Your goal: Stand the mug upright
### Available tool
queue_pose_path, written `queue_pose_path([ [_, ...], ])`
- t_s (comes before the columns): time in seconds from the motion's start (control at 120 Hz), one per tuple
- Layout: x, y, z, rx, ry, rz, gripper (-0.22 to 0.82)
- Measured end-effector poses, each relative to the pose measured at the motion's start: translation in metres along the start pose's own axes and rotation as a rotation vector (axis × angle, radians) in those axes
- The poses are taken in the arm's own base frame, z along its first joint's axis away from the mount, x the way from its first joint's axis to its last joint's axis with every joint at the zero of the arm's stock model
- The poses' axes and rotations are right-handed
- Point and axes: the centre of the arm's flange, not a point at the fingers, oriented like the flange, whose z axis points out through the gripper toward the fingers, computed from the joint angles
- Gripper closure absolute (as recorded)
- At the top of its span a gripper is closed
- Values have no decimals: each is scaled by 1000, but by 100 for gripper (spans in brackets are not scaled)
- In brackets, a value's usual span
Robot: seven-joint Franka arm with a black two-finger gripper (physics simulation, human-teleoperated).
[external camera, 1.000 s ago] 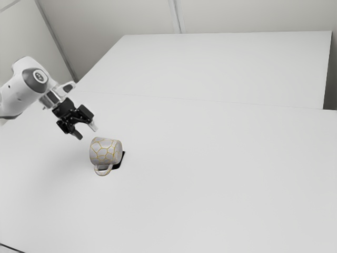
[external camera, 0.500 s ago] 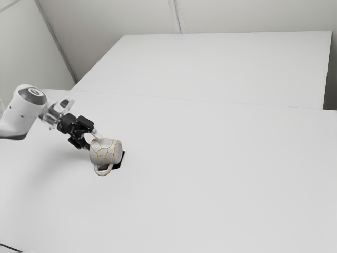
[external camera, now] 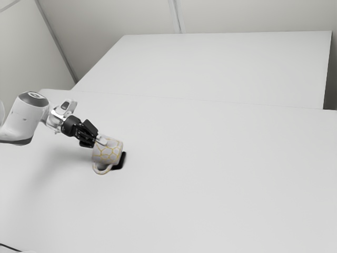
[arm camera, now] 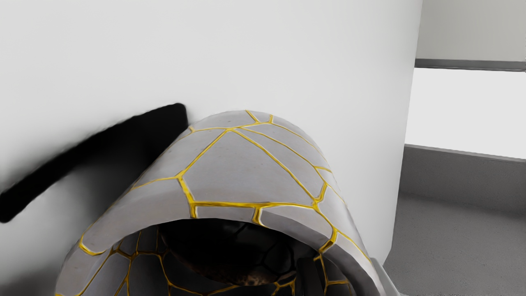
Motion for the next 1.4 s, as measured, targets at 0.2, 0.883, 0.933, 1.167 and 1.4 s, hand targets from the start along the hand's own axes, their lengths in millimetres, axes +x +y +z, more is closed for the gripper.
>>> queue_pose_path([
  [0.2, 2, 24, -1, 22, -11, 54, 74],
  [0.883, -10, 141, 103, 884, -191, 599, 79],
  [0.933, -12, 141, 108, 914, -208, 634, 78],
  [1.167, -25, 134, 134, 998, -266, 760, 78],
  [1.4, -23, 139, 145, 1009, -277, 840, 42],
])
